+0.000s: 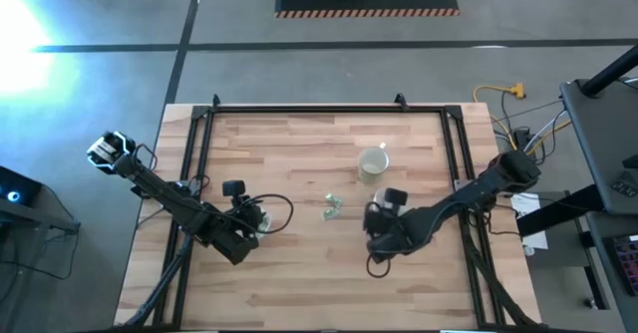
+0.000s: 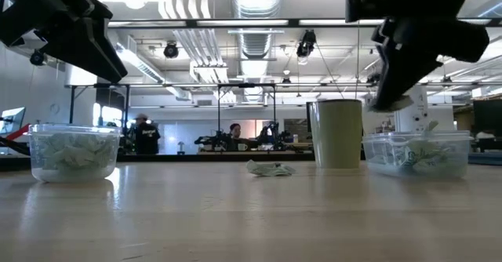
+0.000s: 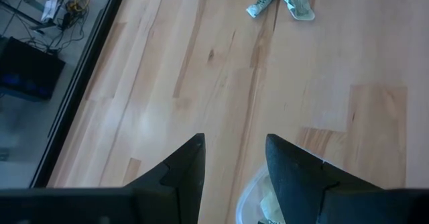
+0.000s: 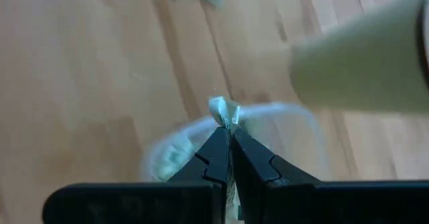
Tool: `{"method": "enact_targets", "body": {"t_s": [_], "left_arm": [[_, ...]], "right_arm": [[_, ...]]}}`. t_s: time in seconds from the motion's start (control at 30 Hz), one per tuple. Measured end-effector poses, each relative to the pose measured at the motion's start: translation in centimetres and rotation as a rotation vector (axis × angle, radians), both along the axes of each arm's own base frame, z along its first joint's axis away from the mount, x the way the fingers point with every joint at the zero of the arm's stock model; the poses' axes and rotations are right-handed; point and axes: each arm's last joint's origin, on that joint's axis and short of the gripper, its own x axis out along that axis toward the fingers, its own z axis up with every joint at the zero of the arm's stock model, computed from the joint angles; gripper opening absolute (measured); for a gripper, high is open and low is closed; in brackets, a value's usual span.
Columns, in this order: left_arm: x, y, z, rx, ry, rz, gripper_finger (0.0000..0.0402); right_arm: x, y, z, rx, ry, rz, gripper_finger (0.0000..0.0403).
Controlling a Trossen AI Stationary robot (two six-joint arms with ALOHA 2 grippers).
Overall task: Pick and place Stevia / Truvia into bins
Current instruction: Put the stevia packet into the right transparent container
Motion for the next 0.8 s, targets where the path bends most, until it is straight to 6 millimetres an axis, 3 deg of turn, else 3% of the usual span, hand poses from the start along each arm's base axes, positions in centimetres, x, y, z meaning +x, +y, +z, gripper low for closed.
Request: {"method": "enact_targets", "body": {"t_s": [0.5, 0.8], "left_arm": [[0.0, 0.0, 0.0, -0.003, -0.005, 0.0, 0.0141], [0.0, 0.0, 0.0, -0.004, -0.005, 0.0, 0.0141]], "right_arm": [[-1.8, -0.9, -1.8, -0.026, 0.062, -0.141, 0.0013], [-1.9, -1.0, -1.8, -0.025, 0.06, -0.148, 0.0089]]}}
